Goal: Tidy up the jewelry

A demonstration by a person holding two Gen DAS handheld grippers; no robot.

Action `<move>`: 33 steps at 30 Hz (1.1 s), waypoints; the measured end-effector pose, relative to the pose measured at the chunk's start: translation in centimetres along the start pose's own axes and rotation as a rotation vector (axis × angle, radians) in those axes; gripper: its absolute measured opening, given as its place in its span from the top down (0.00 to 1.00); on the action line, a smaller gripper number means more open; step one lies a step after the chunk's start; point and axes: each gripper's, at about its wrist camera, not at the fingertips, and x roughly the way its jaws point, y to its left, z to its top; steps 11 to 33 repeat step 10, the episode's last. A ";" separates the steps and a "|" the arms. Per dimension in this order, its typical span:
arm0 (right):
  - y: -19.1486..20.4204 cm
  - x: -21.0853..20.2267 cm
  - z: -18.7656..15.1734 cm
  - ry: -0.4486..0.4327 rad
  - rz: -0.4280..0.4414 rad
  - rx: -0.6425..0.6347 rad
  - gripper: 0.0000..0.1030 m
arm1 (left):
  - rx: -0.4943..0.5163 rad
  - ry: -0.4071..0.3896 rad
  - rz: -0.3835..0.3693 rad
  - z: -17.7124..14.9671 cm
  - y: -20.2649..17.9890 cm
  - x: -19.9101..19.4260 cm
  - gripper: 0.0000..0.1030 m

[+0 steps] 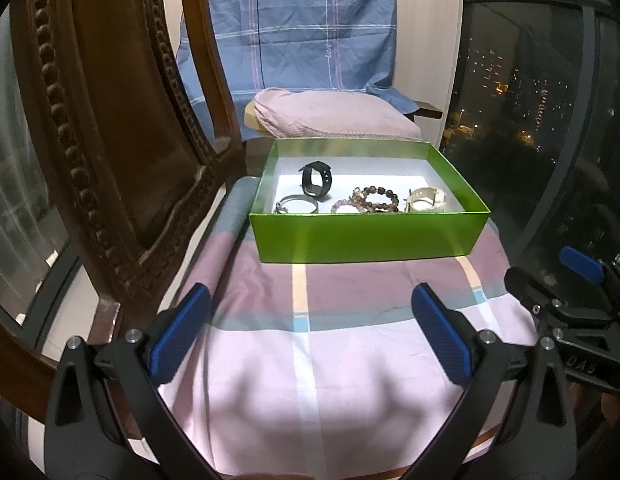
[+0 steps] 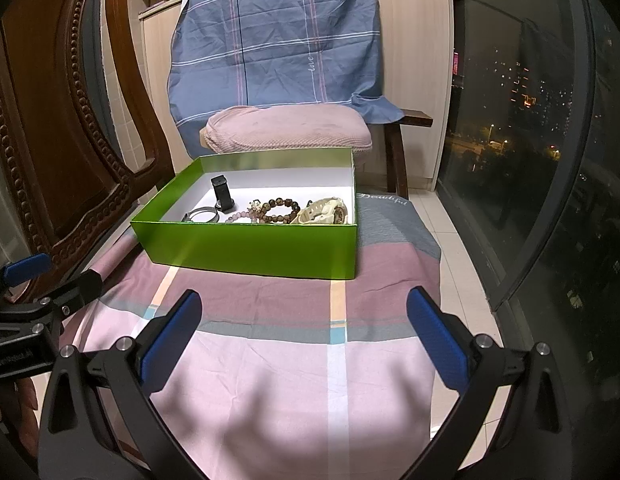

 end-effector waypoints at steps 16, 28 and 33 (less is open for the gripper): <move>0.0 0.1 0.0 0.001 -0.001 0.001 0.03 | 0.005 0.013 -0.025 0.0 0.0 0.2 0.04; 0.0 0.1 0.0 0.001 -0.001 0.001 0.03 | 0.005 0.013 -0.025 0.0 0.0 0.2 0.04; 0.0 0.1 0.0 0.001 -0.001 0.001 0.03 | 0.005 0.013 -0.025 0.0 0.0 0.2 0.04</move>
